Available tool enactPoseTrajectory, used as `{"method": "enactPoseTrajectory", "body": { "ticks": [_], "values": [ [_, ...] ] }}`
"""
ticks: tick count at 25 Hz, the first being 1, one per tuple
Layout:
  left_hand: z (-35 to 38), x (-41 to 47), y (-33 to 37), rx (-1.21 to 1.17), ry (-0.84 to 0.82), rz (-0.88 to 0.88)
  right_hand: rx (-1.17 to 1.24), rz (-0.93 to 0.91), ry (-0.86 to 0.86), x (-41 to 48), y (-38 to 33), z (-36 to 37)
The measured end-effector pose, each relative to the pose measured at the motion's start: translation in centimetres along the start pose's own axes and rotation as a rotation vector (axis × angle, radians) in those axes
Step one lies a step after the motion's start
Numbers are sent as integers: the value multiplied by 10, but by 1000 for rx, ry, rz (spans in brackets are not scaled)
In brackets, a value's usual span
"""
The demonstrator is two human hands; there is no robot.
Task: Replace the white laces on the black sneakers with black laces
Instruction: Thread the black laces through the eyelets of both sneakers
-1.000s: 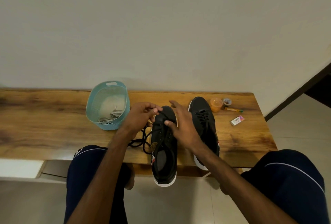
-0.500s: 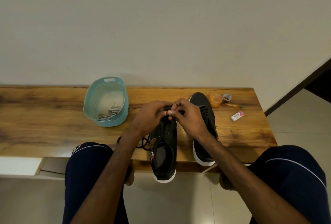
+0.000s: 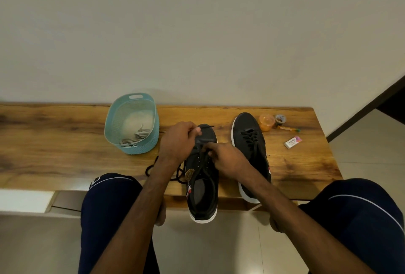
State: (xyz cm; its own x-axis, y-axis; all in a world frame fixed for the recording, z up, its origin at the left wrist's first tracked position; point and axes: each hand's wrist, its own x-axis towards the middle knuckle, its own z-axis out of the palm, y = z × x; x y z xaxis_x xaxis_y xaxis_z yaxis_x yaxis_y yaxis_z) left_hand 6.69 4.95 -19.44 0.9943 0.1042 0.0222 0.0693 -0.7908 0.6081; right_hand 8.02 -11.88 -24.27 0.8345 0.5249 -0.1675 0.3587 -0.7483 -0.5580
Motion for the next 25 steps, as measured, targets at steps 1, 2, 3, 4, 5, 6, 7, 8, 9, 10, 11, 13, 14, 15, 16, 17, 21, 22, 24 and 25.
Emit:
{"method": "enactPoseTrajectory", "body": {
  "ticks": [1,2,3,4,5,6,7,8,9,10,11,13,14,15,16,17,21,22,24,25],
  "values": [
    [0,-1,0,-3,4,-3,-25,8,12,1,0,0],
    [1,-1,1,-7,5,-7,-30,16,15,2,0,0],
    [1,-1,1,-11,2,-11,-27,19,4,2,0,0],
    [2,0,1,-17,-3,-13,-29,17,-19,2,1,0],
    [3,0,1,-20,-6,-13,-43,12,-47,2,3,0],
    [4,0,1,-17,-8,-15,-62,4,-75,2,4,0],
    [6,1,1,-7,-8,-24,-75,-5,-99,1,5,0],
    [8,1,1,4,-13,-36,-72,-10,-110,2,5,0],
    [10,2,1,11,-25,-48,-52,-8,-104,2,5,-1],
    [13,2,0,12,-41,-56,-20,2,-91,3,5,-1],
    [17,2,0,11,-55,-61,17,17,-81,3,5,-2],
    [23,1,0,31,-60,-63,94,57,-75,2,6,-3],
    [26,0,0,54,-55,-60,136,83,-66,2,7,-3],
    [29,0,0,82,-54,-55,179,118,-52,3,8,-3],
    [32,0,-1,113,-59,-46,218,152,-32,3,10,-3],
    [36,0,-2,143,-71,-37,248,187,-13,3,11,-3],
    [50,-2,-4,206,-154,-38,417,326,-8,2,21,-8],
    [52,-2,-4,204,-153,-38,469,341,-12,1,24,-9],
    [54,-3,-3,191,-126,-33,548,356,-16,0,28,-9],
    [54,-3,-3,194,-106,-21,569,362,-19,-1,30,-9]
  ]
}}
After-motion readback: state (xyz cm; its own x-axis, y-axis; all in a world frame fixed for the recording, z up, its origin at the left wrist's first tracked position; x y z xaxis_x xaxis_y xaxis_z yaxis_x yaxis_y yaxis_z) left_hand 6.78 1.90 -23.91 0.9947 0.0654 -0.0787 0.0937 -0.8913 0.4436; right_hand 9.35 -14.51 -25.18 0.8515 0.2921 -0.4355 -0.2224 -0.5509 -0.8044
